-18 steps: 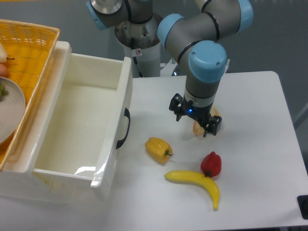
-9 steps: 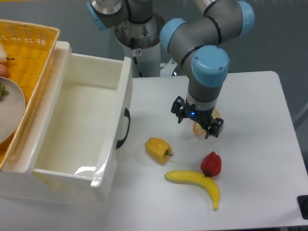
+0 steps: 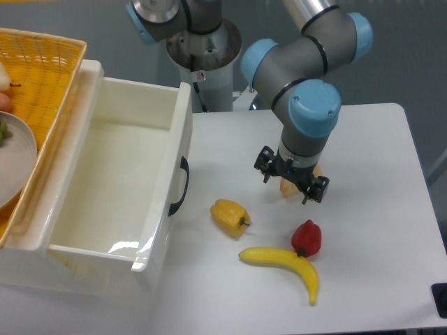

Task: Pick up the red pepper
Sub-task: 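Move the open gripper toward the red bell pepper beside the banana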

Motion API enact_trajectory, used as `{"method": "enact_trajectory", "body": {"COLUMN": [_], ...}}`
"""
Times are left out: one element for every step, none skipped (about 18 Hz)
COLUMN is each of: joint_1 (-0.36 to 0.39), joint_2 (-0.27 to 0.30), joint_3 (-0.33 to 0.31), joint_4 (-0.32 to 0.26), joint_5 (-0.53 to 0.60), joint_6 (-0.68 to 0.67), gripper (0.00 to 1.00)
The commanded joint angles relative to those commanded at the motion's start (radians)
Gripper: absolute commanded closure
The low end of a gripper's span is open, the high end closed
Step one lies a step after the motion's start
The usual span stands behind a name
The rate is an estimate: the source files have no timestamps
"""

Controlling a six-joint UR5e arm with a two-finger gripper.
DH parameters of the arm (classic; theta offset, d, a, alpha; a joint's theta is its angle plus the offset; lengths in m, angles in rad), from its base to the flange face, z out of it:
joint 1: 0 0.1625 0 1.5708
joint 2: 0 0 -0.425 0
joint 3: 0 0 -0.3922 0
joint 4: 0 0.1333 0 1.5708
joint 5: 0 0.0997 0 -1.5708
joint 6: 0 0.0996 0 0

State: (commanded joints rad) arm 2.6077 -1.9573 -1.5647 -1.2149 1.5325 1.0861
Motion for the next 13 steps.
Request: {"method": "enact_trajectory", "body": {"joint_1": [0.011, 0.018, 0.02, 0.02, 0.02, 0.022, 0.026, 0.025, 0.022, 0.019, 0.018, 0.018, 0.018], "joint_2": [-0.003, -0.014, -0.027, -0.038, -0.046, -0.048, -0.049, -0.051, -0.055, -0.061, -0.061, -0.061, -0.066], "joint_3": [0.0, 0.0, 0.002, 0.002, 0.009, 0.014, 0.017, 0.017, 0.023, 0.035, 0.043, 0.044, 0.048], "joint_4": [0.0, 0.009, 0.034, 0.057, 0.064, 0.064, 0.066, 0.067, 0.074, 0.075, 0.075, 0.077, 0.078], "joint_5": [0.0, -0.002, -0.002, -0.002, 0.0, -0.002, -0.002, -0.002, -0.002, -0.002, -0.002, -0.002, -0.003], "joint_6": [0.0, 0.002, 0.0, 0.0, -0.005, -0.015, -0.02, -0.018, -0.02, -0.02, -0.02, -0.017, -0.015], "gripper": [0.0, 0.0, 0.0, 0.0, 0.0, 0.0, 0.0, 0.0, 0.0, 0.0, 0.0, 0.0, 0.0]}}
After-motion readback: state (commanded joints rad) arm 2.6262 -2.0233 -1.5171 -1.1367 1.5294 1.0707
